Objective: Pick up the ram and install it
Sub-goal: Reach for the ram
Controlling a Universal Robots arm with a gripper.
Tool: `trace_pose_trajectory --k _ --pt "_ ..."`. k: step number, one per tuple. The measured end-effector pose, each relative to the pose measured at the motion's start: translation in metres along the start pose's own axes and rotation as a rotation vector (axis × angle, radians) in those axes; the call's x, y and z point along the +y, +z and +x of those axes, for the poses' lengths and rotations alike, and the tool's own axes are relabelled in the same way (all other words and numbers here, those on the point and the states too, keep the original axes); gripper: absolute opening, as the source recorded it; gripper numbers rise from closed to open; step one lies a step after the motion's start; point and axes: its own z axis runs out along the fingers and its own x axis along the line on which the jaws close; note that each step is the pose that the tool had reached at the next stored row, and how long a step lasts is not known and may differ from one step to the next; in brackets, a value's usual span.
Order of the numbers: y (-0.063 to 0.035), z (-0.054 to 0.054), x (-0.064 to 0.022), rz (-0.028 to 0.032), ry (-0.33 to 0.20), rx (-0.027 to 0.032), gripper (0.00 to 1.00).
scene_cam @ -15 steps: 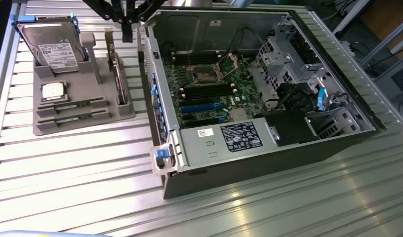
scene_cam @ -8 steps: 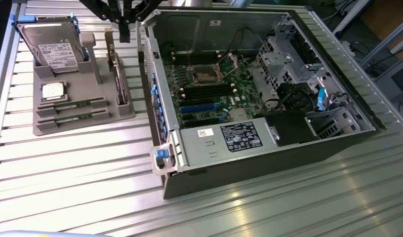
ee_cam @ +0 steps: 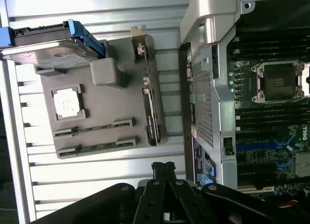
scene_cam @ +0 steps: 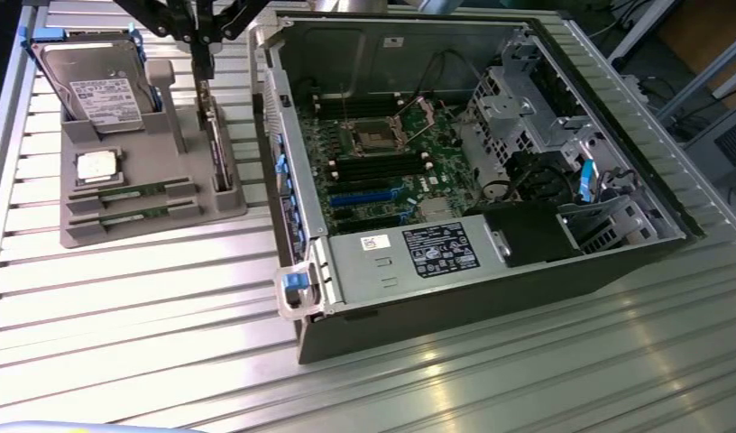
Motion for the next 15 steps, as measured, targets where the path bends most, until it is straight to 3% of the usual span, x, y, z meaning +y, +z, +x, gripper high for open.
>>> trace_pose_trajectory --k 15 --pt "-0.0010 0.037 -0.0028 0.0013 0.000 -0.0003 0.11"
